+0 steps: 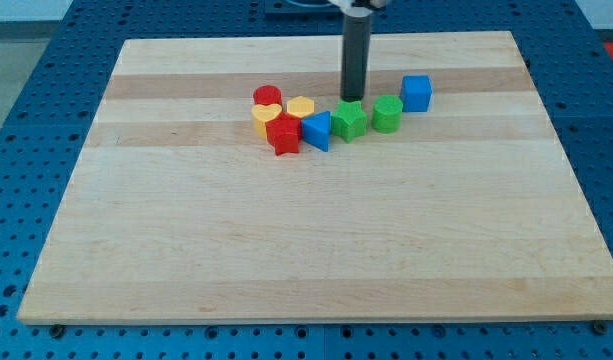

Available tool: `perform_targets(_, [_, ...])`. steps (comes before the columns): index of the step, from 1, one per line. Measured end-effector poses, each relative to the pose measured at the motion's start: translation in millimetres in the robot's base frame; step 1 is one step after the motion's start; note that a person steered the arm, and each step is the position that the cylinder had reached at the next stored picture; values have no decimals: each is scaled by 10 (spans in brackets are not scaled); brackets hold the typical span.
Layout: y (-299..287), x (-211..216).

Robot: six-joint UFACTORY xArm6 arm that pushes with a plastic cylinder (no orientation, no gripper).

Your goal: Place the green star diagonally bottom right to the red star

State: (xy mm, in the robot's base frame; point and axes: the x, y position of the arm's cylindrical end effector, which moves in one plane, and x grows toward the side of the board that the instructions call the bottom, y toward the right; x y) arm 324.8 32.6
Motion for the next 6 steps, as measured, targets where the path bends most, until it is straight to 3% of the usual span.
perform_targets(4, [-52, 677])
perform_targets(6, [-56, 1228])
